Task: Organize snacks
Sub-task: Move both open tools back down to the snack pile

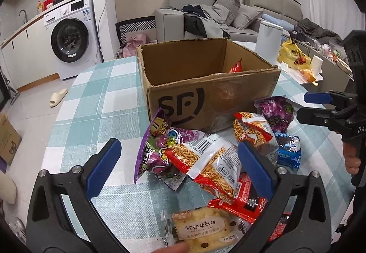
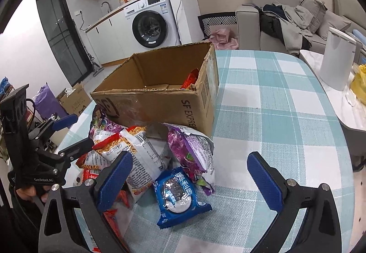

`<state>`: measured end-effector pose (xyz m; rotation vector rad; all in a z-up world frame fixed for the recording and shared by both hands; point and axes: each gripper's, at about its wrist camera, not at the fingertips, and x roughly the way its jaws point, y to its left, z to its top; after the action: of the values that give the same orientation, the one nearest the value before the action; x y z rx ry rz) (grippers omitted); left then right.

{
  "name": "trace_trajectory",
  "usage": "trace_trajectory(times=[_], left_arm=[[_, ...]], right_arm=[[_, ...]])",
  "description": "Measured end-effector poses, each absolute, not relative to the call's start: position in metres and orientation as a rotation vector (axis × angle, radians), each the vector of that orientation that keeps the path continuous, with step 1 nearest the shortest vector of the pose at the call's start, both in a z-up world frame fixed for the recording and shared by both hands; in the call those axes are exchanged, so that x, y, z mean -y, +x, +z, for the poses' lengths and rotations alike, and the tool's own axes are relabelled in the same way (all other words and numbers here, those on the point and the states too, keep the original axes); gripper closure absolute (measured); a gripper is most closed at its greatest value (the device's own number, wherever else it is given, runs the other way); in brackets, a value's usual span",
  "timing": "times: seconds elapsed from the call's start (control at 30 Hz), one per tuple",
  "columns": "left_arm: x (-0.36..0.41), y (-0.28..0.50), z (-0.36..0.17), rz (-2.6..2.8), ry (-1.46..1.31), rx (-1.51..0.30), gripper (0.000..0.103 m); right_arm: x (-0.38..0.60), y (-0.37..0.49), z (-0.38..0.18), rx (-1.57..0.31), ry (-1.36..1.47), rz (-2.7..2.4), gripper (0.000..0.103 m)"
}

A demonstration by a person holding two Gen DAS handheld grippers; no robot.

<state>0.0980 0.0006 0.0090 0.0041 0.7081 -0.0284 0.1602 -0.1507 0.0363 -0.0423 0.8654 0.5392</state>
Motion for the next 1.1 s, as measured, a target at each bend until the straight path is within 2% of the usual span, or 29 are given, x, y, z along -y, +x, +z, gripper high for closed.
trace_trajectory(times=[0.63, 0.77, 0.83, 0.9, 1.1], left_arm=[[0.005, 0.105, -0.01, -0.083, 0.001, -0.771, 0.001], [0.005, 0.107, -0.014, -0.102, -0.009, -0.79, 0.004], [0.006, 0.108, -0.016, -0.103, -0.003, -0.796, 0.004], [0.007, 0.108, -0.017, -0.109, -0.003, -0.797, 0.004], [0.008, 0.108, -0.019, -0.117, -0.003, -0.8, 0.004]], right_arm=[[0.133, 0.152, 0.007, -1.001, -0.189, 0.639, 0.002], [0.133, 0.15, 0.0, -1.032, -0.208, 0.663, 0.02], [0.131, 0.148, -0.003, -1.041, -0.225, 0.668, 0.021], [0.13, 0.146, -0.005, -1.047, -0.235, 0.683, 0.027], [0.129, 0.138, -0.007, -1.052, -0.265, 0.721, 0.036]])
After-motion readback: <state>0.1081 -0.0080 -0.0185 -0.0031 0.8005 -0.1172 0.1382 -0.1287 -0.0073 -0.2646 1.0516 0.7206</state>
